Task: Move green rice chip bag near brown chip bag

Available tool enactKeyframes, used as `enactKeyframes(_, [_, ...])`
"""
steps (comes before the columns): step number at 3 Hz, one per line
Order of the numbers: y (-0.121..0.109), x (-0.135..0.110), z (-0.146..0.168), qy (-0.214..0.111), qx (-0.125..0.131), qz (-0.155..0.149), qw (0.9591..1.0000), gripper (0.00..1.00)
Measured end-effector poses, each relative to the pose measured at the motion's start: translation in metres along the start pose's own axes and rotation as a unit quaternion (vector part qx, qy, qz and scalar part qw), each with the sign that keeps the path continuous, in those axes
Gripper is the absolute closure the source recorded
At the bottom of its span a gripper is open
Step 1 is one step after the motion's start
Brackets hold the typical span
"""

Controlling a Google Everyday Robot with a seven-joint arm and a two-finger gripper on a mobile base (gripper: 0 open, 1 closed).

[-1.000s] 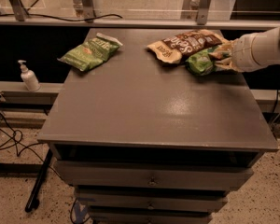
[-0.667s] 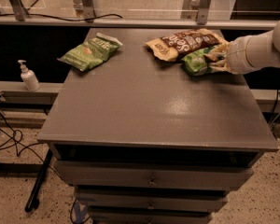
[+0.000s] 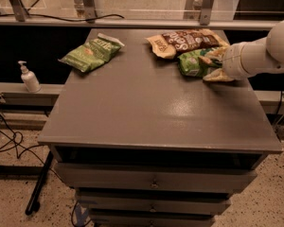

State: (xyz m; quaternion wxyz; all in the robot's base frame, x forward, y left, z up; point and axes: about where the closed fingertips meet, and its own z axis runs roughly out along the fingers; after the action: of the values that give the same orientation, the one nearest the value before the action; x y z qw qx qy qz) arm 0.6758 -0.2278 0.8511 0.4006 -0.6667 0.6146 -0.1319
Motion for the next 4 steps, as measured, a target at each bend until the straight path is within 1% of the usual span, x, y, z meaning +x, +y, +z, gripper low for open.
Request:
enactKeyframes(1, [0.0036,-0.0034,0.0033,0.0,-0.004,0.006,1.0,0.0])
enactKeyframes(4, [-0.0007,-0.0055,-0.0006,0.0,-0.004,0.006,1.0,0.0])
